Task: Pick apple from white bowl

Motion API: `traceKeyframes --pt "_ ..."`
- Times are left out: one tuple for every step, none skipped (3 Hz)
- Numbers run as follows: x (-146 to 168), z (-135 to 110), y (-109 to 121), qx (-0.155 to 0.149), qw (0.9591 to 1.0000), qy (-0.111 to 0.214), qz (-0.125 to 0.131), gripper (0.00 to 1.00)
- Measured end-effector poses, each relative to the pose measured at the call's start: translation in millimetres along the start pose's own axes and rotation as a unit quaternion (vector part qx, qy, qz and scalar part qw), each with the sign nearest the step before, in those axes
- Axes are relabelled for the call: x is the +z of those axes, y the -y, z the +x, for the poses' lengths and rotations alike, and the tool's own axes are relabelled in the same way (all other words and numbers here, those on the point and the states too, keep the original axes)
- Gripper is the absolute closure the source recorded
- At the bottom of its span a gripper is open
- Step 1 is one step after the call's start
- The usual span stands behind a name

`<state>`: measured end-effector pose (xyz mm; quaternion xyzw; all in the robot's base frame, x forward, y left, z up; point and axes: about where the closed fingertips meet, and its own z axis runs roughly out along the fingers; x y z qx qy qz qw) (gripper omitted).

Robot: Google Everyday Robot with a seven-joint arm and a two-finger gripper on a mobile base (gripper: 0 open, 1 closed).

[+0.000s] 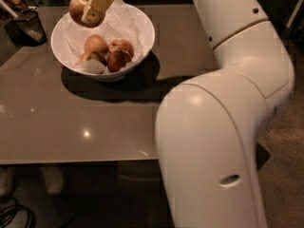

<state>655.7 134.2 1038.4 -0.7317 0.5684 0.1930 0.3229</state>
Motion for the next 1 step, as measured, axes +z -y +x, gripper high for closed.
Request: traceKeyframes --pt "-14.0 -5.0 -17.6 0.003 0.9998 0.016 0.012 1.0"
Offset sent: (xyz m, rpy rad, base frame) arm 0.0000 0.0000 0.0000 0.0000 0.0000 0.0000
